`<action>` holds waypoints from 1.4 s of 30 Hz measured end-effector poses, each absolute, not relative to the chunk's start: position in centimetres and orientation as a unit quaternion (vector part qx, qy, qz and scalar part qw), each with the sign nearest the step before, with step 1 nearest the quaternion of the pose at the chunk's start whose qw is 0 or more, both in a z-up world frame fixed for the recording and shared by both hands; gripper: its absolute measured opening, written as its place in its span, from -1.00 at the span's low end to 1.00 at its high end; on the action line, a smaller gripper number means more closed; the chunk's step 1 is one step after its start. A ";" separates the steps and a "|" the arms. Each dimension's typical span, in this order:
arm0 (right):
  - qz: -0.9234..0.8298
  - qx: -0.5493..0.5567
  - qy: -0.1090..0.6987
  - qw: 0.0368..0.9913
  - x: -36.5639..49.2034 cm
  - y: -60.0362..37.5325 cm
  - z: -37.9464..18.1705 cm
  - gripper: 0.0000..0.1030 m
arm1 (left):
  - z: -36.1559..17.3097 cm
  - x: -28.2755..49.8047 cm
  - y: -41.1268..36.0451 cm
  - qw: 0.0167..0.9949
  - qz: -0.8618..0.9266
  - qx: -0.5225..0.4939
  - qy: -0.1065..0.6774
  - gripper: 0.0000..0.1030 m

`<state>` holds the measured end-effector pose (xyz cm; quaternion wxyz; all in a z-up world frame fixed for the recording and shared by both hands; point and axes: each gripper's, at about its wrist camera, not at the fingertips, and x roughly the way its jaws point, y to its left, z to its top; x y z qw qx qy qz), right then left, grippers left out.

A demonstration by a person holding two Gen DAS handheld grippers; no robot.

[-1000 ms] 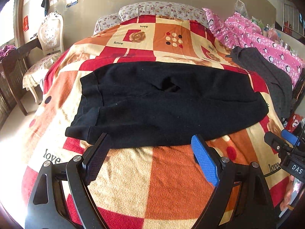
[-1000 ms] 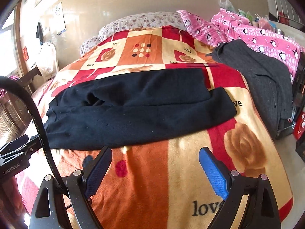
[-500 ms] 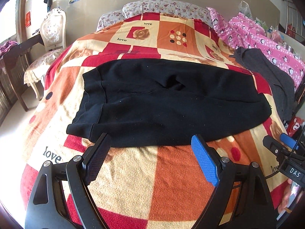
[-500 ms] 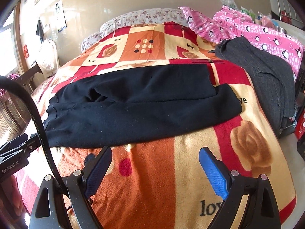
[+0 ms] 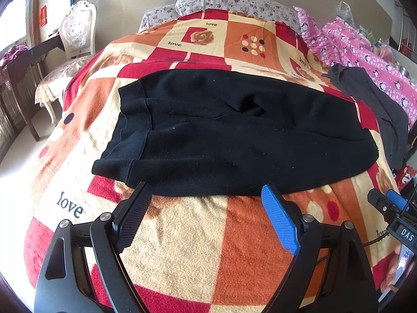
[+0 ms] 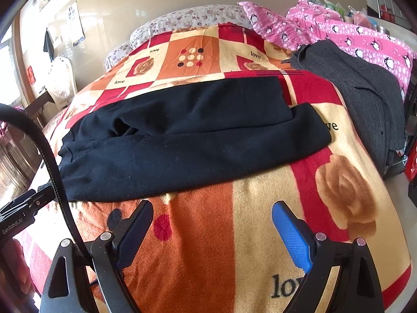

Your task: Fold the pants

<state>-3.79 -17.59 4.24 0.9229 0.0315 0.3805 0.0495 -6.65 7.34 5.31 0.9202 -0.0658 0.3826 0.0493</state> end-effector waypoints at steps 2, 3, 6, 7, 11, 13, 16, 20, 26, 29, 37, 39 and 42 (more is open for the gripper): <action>0.047 0.033 0.383 0.922 -3.8 -17.9 4.0 0.79 | 5.0 -6.6 7.9 0.918 0.052 -0.071 0.386 0.69; 0.046 0.033 0.384 0.922 -3.7 -18.0 4.0 0.78 | 4.9 -6.7 8.2 0.918 0.053 -0.074 0.386 0.69; 0.041 0.034 0.387 0.921 -3.5 -18.8 3.7 0.78 | 4.4 -6.8 9.8 0.915 0.061 -0.091 0.387 0.69; 0.040 0.038 0.389 0.920 -3.4 -19.2 3.5 0.78 | 4.2 -6.8 10.5 0.914 0.064 -0.101 0.388 0.69; 0.035 0.062 0.394 0.916 -3.1 -21.1 2.9 0.78 | 3.1 -6.9 13.1 0.904 0.069 -0.144 0.396 0.69; 0.037 0.083 0.397 0.913 -3.0 -22.4 2.5 0.78 | 2.7 -6.9 14.0 0.900 0.062 -0.167 0.397 0.69; 0.038 0.106 0.395 0.912 -2.7 -24.0 2.2 0.78 | 1.9 -6.5 15.0 0.889 0.048 -0.216 0.401 0.69; 0.041 0.135 0.385 0.912 -1.8 -26.1 2.1 0.78 | 0.7 -5.3 15.8 0.868 0.039 -0.274 0.413 0.68; 0.047 0.189 0.390 0.900 0.6 -28.4 1.3 0.79 | 1.0 -3.5 15.7 0.875 0.059 -0.278 0.392 0.69; 0.046 0.196 0.394 0.897 2.4 -28.6 1.4 0.79 | 1.0 -2.4 15.8 0.874 0.062 -0.281 0.392 0.69; 0.048 0.246 0.367 0.896 7.0 -29.9 0.8 0.40 | 1.1 0.4 16.7 0.865 0.051 -0.302 0.396 0.68; 0.046 0.249 0.361 0.897 7.6 -30.0 0.8 -0.18 | 1.3 0.8 16.8 0.870 0.057 -0.290 0.396 0.27; 0.055 0.271 0.352 0.894 7.7 -30.4 0.5 -0.67 | 0.7 1.1 17.2 0.862 0.055 -0.292 0.411 -0.59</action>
